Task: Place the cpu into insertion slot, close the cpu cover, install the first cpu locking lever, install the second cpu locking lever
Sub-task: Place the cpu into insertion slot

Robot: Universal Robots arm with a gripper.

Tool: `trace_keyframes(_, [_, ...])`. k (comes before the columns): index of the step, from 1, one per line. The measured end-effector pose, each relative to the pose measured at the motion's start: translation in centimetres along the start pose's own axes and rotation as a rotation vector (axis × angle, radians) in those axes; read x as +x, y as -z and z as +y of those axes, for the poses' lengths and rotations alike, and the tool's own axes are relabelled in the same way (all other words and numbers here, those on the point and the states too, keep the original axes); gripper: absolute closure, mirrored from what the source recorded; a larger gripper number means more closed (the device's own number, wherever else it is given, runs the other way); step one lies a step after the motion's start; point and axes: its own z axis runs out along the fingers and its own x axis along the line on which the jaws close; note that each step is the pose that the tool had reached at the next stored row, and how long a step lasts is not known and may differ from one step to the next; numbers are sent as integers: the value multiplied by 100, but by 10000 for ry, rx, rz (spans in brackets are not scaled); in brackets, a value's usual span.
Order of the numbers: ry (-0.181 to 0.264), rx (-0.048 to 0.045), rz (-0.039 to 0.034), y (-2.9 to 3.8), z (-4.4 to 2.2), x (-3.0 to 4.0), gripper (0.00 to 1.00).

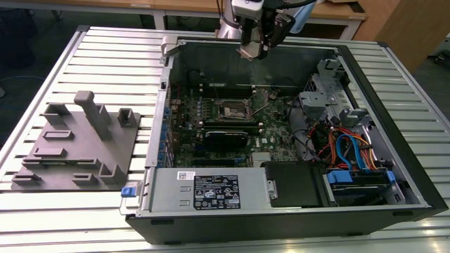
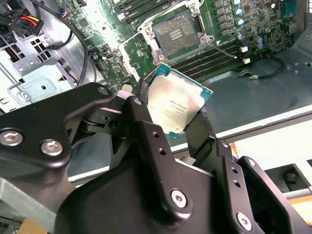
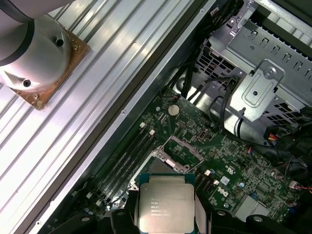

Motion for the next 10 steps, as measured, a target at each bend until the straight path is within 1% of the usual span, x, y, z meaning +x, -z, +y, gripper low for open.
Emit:
trace_keyframes(6, [-11,0,-1,0,0,0,46])
trace_keyframes(10, [-116,-2,-10,0,0,0,46])
